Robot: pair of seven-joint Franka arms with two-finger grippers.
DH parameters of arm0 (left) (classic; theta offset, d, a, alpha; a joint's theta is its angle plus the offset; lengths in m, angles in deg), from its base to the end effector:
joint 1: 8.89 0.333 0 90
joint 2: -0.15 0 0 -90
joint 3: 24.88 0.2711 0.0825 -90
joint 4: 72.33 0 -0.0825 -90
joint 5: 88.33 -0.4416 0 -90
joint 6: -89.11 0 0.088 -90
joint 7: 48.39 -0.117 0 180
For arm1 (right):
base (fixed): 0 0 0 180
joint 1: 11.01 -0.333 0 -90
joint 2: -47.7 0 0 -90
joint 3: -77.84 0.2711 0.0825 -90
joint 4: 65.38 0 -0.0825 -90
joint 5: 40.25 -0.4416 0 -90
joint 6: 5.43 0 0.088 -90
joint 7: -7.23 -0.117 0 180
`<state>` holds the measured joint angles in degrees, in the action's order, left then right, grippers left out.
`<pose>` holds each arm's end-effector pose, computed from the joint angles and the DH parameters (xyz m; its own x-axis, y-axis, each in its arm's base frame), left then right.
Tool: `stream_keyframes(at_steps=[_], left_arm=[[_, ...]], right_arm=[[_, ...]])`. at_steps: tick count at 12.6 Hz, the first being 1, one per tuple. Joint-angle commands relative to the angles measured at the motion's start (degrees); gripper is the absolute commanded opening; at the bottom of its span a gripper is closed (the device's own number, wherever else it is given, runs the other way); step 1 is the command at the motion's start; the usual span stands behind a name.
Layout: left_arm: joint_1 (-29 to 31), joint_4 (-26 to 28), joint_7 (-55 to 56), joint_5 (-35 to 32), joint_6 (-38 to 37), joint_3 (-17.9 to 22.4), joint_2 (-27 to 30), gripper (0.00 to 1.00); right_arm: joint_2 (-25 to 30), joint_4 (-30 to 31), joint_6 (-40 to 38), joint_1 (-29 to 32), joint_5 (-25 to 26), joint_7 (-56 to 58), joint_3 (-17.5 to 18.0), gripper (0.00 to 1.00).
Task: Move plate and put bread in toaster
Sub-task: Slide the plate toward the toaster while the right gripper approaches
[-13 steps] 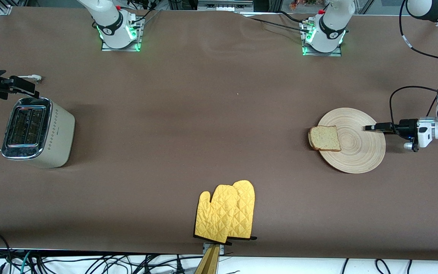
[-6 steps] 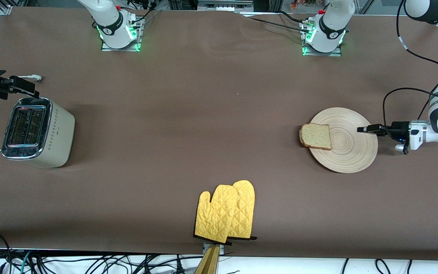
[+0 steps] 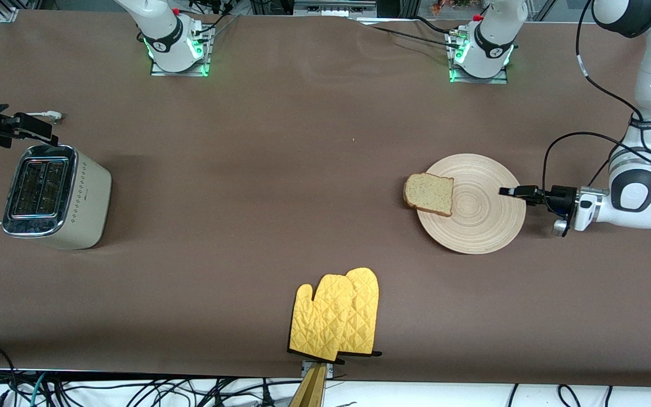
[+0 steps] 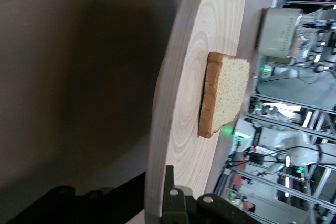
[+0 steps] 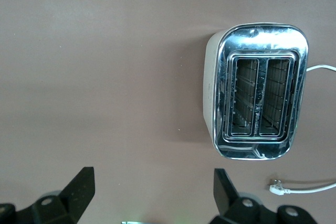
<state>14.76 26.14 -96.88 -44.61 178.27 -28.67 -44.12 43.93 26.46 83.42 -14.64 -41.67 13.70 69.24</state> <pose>0.5624 0.1136 0.0523 0.9536 -0.2320 -0.1919 0.0759 -0.4318 0.8988 0.6193 -0.0489 0.5109 0.9931 0.0264 -0.1146 0.0233 -0.9993 -0.0279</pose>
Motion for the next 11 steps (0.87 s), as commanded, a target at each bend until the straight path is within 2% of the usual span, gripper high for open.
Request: stream_keyframes(at_steps=[1, 3, 6, 8, 11], left_arm=[[-1.0, -0.8, 3.0, 4.9, -2.8, -2.0, 0.2, 0.0], [-4.3, -0.3, 6.4, 10.3, -2.7, -3.3, 0.1, 0.0], [-14.0, -0.2, 8.5, 19.1, -1.3, -3.2, 0.0, 0.0], [-21.2, -0.2, 7.8, 22.9, 6.0, -3.2, 0.1, 0.0], [-31.0, 0.0, 7.4, 32.1, 14.7, -3.2, 0.3, 0.0]], right_arm=[[-0.1, -0.7, -0.9, 0.6, -0.3, 0.3, 0.2, 1.0], [-0.2, -0.6, -0.9, 1.1, -0.3, 0.4, 0.1, 1.0], [-1.3, -0.6, -0.6, 3.7, -0.3, 0.6, 0.0, 1.0], [-3.7, -0.8, -0.2, 6.2, -0.3, 0.5, 0.1, 1.0], [-4.2, -0.9, -0.7, 6.1, 0.4, 0.6, 0.1, 1.0]])
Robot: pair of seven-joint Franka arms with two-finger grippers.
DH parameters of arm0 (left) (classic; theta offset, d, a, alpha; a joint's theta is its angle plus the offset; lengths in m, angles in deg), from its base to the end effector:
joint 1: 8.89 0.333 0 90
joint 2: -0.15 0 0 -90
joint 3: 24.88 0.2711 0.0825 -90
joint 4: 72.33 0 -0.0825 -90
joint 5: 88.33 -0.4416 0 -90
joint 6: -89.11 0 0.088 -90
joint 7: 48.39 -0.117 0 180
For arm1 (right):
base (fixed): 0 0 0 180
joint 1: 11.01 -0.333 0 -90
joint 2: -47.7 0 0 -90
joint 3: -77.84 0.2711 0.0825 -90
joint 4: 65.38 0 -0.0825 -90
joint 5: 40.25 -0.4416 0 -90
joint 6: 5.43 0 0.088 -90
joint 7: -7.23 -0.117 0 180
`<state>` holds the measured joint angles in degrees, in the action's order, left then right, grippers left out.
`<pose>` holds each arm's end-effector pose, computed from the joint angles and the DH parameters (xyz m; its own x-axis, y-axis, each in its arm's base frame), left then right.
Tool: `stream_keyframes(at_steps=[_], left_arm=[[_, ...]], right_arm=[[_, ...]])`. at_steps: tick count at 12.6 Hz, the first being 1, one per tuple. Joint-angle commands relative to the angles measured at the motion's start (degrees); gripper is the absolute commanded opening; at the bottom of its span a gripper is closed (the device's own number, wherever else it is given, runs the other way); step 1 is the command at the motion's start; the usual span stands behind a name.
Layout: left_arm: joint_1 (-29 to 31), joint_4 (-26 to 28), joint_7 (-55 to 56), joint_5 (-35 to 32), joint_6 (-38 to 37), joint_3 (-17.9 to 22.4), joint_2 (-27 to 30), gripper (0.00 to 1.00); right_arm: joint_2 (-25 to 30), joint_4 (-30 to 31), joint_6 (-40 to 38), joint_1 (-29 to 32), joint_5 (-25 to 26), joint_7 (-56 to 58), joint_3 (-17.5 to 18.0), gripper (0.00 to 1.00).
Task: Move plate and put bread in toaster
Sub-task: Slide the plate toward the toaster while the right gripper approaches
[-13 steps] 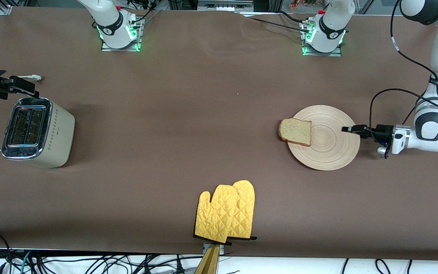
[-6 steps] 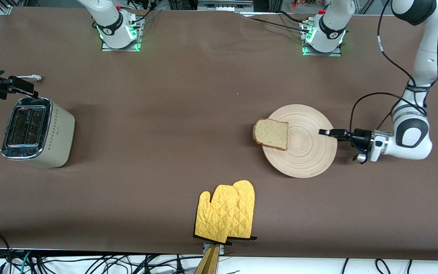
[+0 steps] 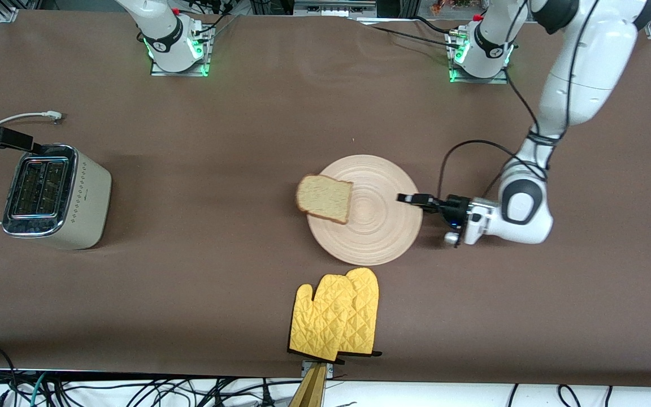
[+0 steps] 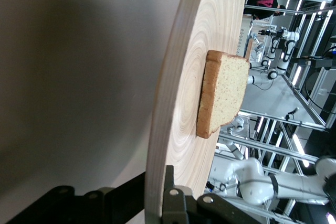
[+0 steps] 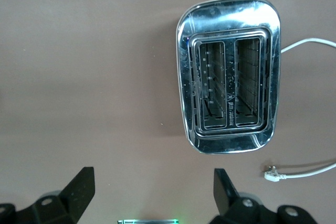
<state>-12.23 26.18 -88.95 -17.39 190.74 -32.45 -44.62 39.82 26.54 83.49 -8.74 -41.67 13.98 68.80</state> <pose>0.5963 -0.2095 0.0682 0.9542 -0.2329 -0.1877 0.1113 -0.3059 0.9455 0.6212 -0.1174 0.4659 0.9795 -0.0782 -0.1854 -0.0842 -0.9961 -0.0249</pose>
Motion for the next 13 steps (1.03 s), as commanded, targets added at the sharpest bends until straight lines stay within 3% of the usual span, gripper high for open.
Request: stream_keyframes(at_steps=[1, 8, 13], left_arm=[[-6.7, -0.1, -0.6, 8.2, 4.7, 0.5, 0.7, 0.0], [-24.3, -0.6, -3.1, 25.2, 21.1, 0.5, -2.5, 0.0], [-25.9, -0.8, -7.1, 29.4, 21.5, 0.5, -5.9, 0.0]], right_arm=[[-1.2, -1.0, -0.7, 0.1, 0.4, 0.4, 0.6, 1.0], [-8.4, -1.0, 1.5, -4.0, -0.3, -0.9, 1.3, 1.0], [-8.7, -1.0, 1.5, -4.0, -0.5, -0.9, 1.4, 1.0]])
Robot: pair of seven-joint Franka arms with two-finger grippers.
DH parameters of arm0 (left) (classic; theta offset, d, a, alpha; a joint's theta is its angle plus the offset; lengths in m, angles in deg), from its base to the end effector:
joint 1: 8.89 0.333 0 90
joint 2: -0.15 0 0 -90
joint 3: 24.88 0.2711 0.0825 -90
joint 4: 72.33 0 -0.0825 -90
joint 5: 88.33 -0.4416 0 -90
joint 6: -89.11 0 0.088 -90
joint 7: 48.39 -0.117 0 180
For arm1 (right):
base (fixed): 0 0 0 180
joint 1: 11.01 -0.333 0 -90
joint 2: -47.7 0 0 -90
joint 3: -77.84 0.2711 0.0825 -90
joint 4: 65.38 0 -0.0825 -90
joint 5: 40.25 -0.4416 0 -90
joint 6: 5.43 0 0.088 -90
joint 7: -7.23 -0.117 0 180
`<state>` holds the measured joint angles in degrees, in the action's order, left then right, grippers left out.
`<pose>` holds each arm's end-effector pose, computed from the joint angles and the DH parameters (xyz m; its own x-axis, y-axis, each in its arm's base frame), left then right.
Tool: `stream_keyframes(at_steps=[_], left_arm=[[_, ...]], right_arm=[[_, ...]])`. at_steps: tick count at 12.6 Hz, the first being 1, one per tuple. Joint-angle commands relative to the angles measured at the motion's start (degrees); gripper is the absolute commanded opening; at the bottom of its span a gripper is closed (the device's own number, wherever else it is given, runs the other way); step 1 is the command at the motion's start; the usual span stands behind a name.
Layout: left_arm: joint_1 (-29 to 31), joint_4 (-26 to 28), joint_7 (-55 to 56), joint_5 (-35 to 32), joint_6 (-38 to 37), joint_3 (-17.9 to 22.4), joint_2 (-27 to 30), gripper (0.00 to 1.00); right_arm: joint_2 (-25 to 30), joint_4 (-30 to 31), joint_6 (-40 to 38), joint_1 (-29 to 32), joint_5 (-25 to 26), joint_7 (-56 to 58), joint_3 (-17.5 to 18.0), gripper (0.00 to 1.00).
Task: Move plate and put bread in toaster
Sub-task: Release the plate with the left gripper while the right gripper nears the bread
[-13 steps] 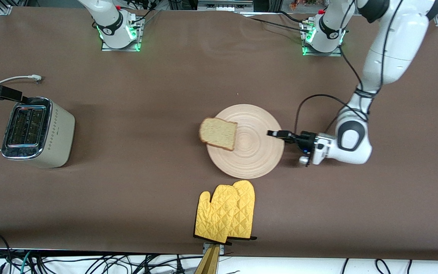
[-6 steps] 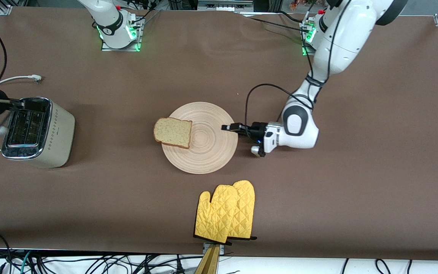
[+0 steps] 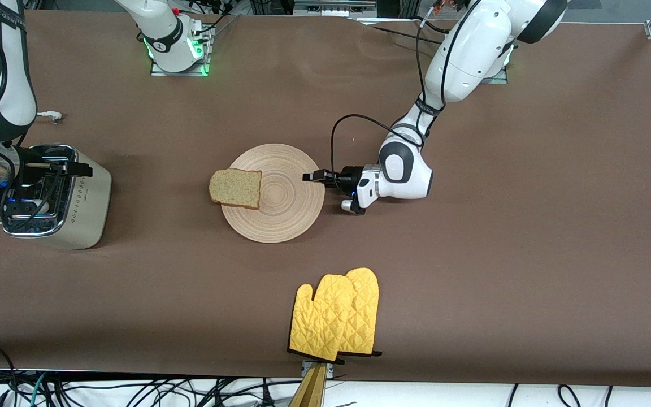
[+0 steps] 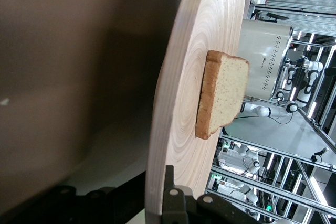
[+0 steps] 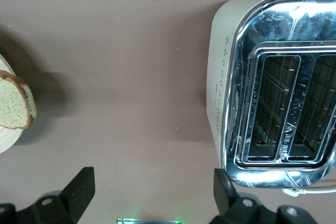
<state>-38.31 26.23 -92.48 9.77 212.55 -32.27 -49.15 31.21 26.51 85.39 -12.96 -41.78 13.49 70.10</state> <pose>0.4877 -0.4292 0.0131 0.9724 -0.0921 -0.2142 0.1706 -0.3452 0.9229 0.6471 -0.0574 0.3720 0.9543 0.0062 -0.2987 0.0003 -0.9998 -0.0198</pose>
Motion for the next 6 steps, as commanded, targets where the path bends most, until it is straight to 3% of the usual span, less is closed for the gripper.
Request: stream_keyframes(at_steps=[1, 3, 4, 5, 6], left_arm=[[0.2, -0.8, -3.5, 2.2, -0.3, 0.4, -1.4, 0.0], [0.3, -0.6, -3.5, 1.8, -0.3, 0.4, -1.1, 0.1], [0.4, -0.6, -3.2, 1.6, -0.1, 0.5, -0.6, 0.09], [0.5, -0.3, -2.8, 1.1, 0.6, 0.7, 0.4, 0.0], [0.5, -0.2, -1.6, -0.1, 1.3, 0.7, 1.2, 0.0]], right_arm=[[-0.1, -0.9, -0.4, 0.2, -0.4, -0.5, 0.6, 1.0], [-0.2, -0.8, -0.4, 0.2, -2.7, -0.5, 1.7, 1.0], [-0.6, -0.7, -0.4, 0.1, -5.7, -0.5, 1.7, 1.0], [-1.0, -0.6, -0.4, 0.1, -8.7, -0.5, 1.7, 1.0], [-1.7, -0.1, 0.1, 0.0, -10.7, -0.5, 1.7, 1.0]])
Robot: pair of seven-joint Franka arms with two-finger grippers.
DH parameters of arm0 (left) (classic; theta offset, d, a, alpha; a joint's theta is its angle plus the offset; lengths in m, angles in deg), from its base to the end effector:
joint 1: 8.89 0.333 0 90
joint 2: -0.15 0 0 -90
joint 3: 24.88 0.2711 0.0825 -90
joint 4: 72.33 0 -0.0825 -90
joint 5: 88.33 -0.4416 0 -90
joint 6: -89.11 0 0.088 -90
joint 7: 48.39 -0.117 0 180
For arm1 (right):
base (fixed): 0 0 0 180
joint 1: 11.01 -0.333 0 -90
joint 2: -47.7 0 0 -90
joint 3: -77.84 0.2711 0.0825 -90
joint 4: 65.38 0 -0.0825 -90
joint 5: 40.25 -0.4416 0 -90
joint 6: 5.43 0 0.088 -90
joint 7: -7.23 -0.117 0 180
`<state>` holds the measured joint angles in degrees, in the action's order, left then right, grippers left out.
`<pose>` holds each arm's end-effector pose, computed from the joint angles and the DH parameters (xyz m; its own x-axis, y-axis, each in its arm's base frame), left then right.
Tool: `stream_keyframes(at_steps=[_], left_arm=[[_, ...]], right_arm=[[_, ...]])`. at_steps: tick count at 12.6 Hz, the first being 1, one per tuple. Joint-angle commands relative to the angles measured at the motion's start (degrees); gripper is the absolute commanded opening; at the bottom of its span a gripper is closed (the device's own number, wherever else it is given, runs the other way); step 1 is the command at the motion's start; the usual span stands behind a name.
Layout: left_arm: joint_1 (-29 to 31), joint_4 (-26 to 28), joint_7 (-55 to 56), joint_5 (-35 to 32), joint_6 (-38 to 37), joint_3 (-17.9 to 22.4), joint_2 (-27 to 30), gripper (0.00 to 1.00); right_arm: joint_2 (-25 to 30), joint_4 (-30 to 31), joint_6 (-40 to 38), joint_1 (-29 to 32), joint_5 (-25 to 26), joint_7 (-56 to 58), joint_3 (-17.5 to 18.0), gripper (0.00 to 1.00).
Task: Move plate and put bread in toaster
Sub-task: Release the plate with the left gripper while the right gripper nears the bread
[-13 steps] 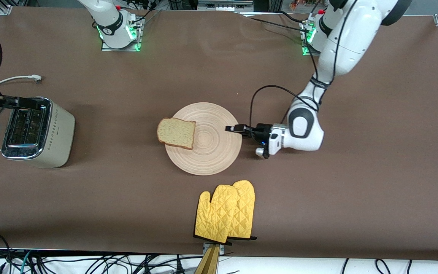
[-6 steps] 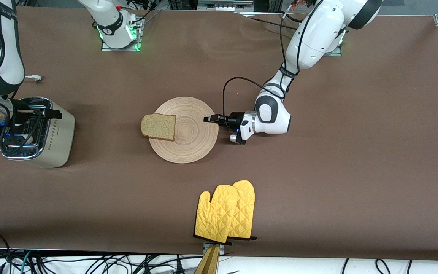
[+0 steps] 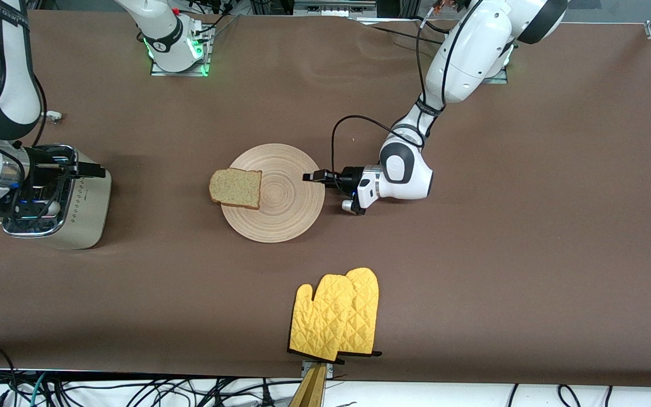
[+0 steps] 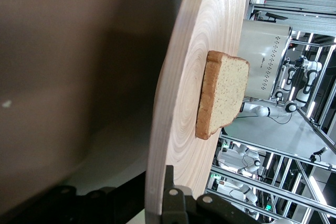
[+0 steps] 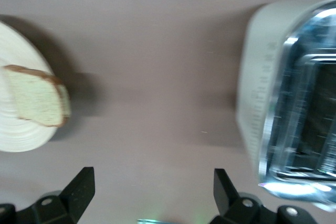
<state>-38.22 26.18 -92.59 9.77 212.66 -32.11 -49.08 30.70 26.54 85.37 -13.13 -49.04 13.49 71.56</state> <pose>0.4903 -0.4271 0.0138 0.9739 -0.0879 -0.2093 0.1671 -0.3464 0.9231 0.6501 -0.0254 0.3662 0.9549 0.0316 -0.2952 -0.0124 -0.9892 -0.1460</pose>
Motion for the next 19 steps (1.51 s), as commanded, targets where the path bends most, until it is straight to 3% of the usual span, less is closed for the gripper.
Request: stream_keyframes(at_steps=[1, 3, 6, 7, 8, 9, 12, 14, 15, 16, 18, 19], left_arm=[[0.4, -0.2, 1.9, -2.8, 1.9, 0.6, 2.1, 0.0], [0.5, -0.7, 12.0, -13.8, 4.2, 0.6, 4.7, 0.0], [0.5, -0.7, 13.8, -15.4, 5.4, 0.5, 4.8, 0.0], [0.5, -0.7, 13.8, -15.4, 5.5, 0.5, 4.8, 0.41], [0.6, -0.5, 13.7, -15.4, 5.5, 0.5, 4.8, 0.88], [0.7, -0.3, 13.6, -15.4, 5.5, 0.5, 4.9, 1.0], [2.8, 1.8, 14.8, -15.3, 5.1, 0.4, 7.1, 1.0], [6.3, 8.2, 14.7, -15.7, 4.7, 0.5, 13.2, 1.0], [9.6, 12.2, 14.3, -18.2, 4.6, 0.5, 16.9, 1.0], [13.3, 15.2, 14.1, -24.7, 4.2, 0.4, 20.6, 1.0], [18.1, 19.5, 14.8, -36.7, 1.8, 0.5, 27.7, 1.0], [20.6, 22.4, 14.8, -38.6, 1.8, 0.5, 31.0, 1.0]], right_arm=[[-1.4, -0.1, 1.1, -0.6, -4.1, -0.5, 0.2, 1.0], [-1.5, -0.1, 1.7, -1.6, -4.1, -0.5, 0.2, 1.0], [-1.5, -0.1, 1.7, -1.5, -4.2, -0.5, 0.2, 1.0], [-1.5, -0.1, 1.7, -1.6, -4.2, -0.5, 0.2, 1.0], [-1.5, -0.1, 1.7, -1.7, -4.3, -0.5, 0.2, 1.0], [-1.5, -0.1, 1.8, -2.0, -4.3, -0.5, 0.2, 1.0], [-2.0, 0.0, 2.8, -2.7, -4.4, -0.5, 0.2, 1.0], [-2.4, 0.4, 4.6, -4.1, -5.6, -0.5, 0.3, 1.0], [-2.9, 1.6, 6.9, -4.3, -9.5, -0.5, 0.3, 1.0], [-3.0, 3.7, 9.6, -4.6, -13.8, -0.5, 0.3, 1.0], [-3.0, 8.5, 16.7, -6.0, -17.7, -0.5, 1.0, 1.0], [-3.0, 11.5, 21.7, -6.1, -19.1, -0.5, 2.7, 1.0]])
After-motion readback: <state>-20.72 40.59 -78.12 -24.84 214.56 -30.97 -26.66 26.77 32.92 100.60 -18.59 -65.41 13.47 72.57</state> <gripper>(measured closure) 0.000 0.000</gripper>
